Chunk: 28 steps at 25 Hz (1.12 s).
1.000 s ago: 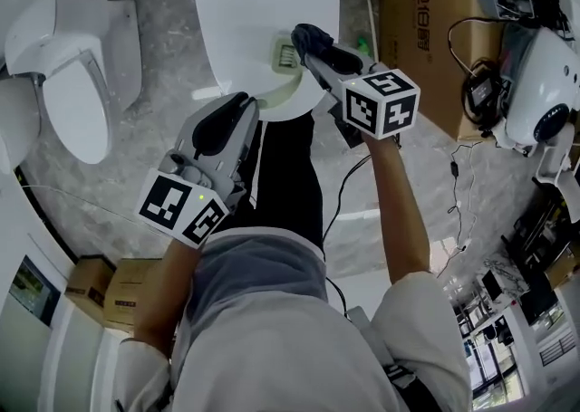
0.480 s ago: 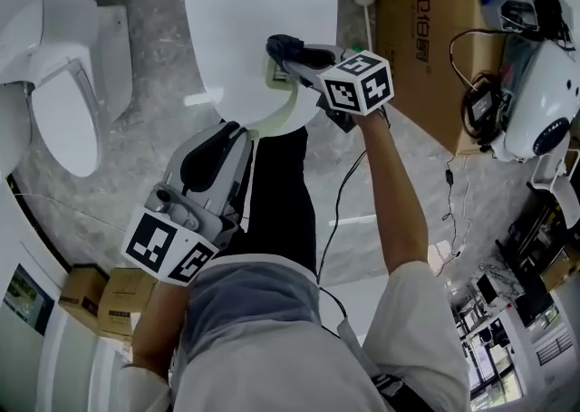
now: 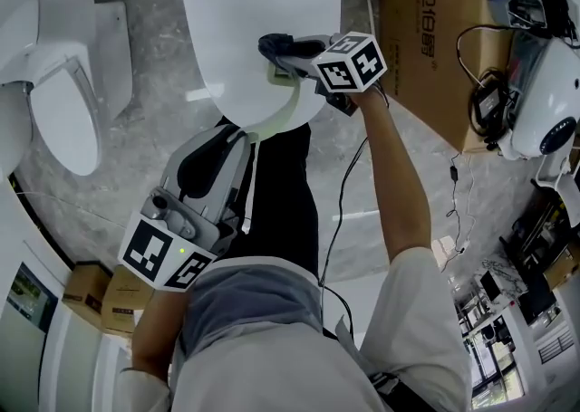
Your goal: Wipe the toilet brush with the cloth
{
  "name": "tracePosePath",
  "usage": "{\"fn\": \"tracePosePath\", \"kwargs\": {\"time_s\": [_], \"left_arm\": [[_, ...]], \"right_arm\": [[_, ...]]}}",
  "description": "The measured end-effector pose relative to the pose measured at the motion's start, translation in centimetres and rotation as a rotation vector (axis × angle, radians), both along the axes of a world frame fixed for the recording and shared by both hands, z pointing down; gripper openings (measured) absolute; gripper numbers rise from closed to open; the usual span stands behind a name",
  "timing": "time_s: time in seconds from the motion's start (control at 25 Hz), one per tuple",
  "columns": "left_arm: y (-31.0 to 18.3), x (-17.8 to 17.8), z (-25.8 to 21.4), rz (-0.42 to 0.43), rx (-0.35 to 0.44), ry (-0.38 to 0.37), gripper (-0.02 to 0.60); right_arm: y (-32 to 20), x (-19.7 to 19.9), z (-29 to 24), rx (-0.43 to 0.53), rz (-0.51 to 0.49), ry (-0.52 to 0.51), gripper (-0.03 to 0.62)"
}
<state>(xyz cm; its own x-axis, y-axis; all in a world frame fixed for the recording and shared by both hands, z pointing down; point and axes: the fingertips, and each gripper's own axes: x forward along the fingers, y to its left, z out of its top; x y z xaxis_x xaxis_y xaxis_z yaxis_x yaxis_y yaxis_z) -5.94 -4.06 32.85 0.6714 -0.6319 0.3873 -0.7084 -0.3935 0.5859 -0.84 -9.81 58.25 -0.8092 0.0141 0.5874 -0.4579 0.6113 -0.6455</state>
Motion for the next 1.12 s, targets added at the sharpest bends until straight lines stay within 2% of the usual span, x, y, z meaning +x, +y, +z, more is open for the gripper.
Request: {"fn": "tracePosePath", "kwargs": {"time_s": [0.32,0.64,1.12], "left_arm": [[0.0,0.1,0.0,-0.002,0.005,0.013,0.0],[0.0,0.1,0.0,0.001,0.004,0.0,0.0],[0.1,0.2,0.1,0.005,0.001,-0.006,0.0]], "right_arm": [[-0.7,1.3,0.5,-0.037,0.116,-0.009,0.098],[-0.9,2.1,0.7,-0.033,0.13,0.016,0.098],[-0.9,4.0,1.0,-0.091,0.248,-0.033,0.098]]}}
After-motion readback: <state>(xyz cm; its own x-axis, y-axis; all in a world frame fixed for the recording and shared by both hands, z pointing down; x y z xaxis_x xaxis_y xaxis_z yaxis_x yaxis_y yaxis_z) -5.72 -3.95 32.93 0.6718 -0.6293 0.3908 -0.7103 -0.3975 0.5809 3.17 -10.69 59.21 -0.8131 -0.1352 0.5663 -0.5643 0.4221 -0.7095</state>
